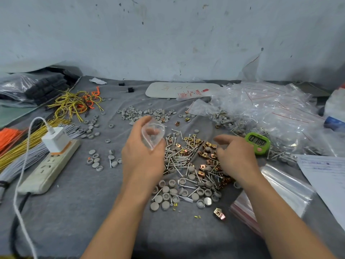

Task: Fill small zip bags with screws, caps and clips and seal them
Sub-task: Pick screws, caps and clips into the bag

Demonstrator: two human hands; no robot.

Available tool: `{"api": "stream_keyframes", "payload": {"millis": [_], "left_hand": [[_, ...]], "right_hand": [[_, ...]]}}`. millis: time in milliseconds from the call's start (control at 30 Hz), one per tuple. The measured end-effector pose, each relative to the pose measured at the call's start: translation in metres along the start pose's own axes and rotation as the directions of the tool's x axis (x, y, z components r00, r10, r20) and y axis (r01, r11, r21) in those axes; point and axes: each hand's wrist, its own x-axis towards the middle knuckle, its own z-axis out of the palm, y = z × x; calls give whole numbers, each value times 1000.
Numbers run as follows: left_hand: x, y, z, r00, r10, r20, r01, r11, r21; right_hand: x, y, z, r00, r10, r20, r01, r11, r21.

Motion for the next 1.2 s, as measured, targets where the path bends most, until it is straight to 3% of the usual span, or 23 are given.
{"api": "stream_keyframes", "payload": {"millis": [100, 167, 300, 433, 533, 633, 700, 767, 833, 933, 1000, 1100, 1200], "left_hand": [[1, -2, -9, 981, 15, -196, -22, 999, -36], [1, -7, -13, 963, 110, -246, -96, 993, 68], [4, -16, -10, 993, 115, -41, -92, 926, 367], [3, -21, -4, 980, -22, 197, -68, 895, 440], [4, -25, -5, 974, -26, 227, -80, 891, 446], [6, -29, -5, 972, -21, 234, -81, 907, 414], [7, -31, -4, 969, -18, 246, -87, 909, 407], [6, -31, -2, 967, -12, 254, -96, 907, 410], [5, -29, 0, 968, -5, 252, -103, 904, 416], [3, -27, 3, 962, 29, 270, -136, 912, 386], [1, -23, 5, 954, 48, 296, -158, 920, 358], [-1, -19, 6, 931, 52, 362, -174, 934, 312], [-1, -15, 6, 894, 95, 437, -202, 958, 205]], "right_hand": [[4, -8, 11, 992, -23, 126, 45, 983, -179], [7, -13, 16, 983, -77, 165, 121, 955, -271], [9, -20, 28, 967, -167, 194, 240, 850, -468], [10, -23, 36, 970, -184, 161, 241, 835, -494], [9, -20, 36, 985, -149, 89, 171, 918, -359], [4, -19, 29, 997, -78, -4, 78, 997, -18], [-4, -21, 25, 999, -35, 10, 32, 967, 252], [-18, -25, 22, 992, -35, 119, -28, 871, 491], [-29, -29, 21, 976, -71, 206, -73, 786, 613], [-38, -36, 20, 965, -112, 237, -80, 733, 675], [-42, -42, 20, 970, -150, 194, -13, 758, 652], [-53, -55, 22, 952, -296, 75, 208, 808, 551], [-59, -67, 27, 888, -460, -10, 430, 823, 370]]}}
